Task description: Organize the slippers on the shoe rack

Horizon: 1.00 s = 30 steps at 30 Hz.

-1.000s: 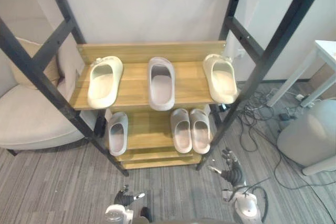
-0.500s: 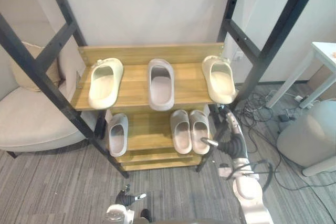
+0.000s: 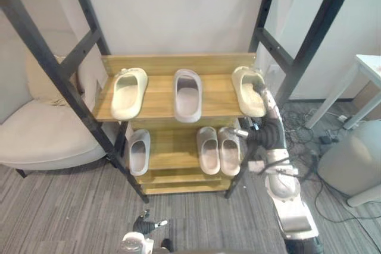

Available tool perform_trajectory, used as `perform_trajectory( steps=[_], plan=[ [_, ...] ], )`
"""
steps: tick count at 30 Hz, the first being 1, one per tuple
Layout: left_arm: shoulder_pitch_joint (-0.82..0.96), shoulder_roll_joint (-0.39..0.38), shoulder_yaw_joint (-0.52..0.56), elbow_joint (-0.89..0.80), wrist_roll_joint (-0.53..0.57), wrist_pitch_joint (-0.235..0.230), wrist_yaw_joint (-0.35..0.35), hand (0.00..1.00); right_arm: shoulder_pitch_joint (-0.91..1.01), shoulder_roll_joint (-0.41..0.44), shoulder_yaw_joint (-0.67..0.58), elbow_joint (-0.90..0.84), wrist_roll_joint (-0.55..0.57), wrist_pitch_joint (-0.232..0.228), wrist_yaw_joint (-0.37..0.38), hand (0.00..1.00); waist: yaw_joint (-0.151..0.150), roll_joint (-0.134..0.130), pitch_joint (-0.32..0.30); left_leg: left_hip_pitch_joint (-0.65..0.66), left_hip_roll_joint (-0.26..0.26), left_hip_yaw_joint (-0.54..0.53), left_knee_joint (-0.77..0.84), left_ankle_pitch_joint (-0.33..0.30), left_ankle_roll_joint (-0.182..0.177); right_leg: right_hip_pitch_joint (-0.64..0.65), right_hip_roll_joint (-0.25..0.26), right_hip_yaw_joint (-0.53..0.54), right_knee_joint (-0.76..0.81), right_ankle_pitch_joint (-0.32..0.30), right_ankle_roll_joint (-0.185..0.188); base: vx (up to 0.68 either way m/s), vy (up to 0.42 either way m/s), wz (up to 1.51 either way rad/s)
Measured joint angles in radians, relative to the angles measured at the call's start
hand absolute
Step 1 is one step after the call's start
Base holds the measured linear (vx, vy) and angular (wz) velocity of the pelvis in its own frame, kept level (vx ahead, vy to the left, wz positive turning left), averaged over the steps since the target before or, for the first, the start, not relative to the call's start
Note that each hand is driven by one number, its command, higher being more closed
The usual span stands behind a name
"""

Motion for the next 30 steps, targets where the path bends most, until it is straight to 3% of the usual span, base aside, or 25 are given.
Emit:
perform_trajectory(
  steps=[12,18,30],
  plan=[
    [0.002,0.006,0.000,-0.031,-0.001,0.003,-0.011,0.00,-0.317,-0.014,0.003,0.327,0.011,0.089,-0.043,0.00,0.029,-0.007,-0.004,-0.082,-0.008,-0.048,0.000,0.016,0.009,-0.035,0.008,-0.025,-0.042,0.007,0.000,-0.03,0.001,0.13],
    [0.002,0.005,0.000,-0.058,-0.001,0.002,-0.010,0.00,-0.448,-0.015,-0.027,0.495,0.041,0.119,-0.067,0.00,0.066,-0.011,0.003,-0.102,-0.024,-0.052,0.001,0.016,0.013,-0.038,0.003,-0.026,-0.066,0.027,0.012,0.07,0.003,0.04],
    [0.000,0.004,0.000,-0.064,-0.022,-0.001,-0.010,0.00,-0.701,-0.047,-0.076,0.711,0.049,0.146,-0.099,0.00,0.067,0.006,0.031,-0.101,-0.005,-0.056,0.000,0.009,0.006,-0.033,0.018,-0.044,-0.071,0.063,0.006,0.01,-0.005,0.00]
  ],
)
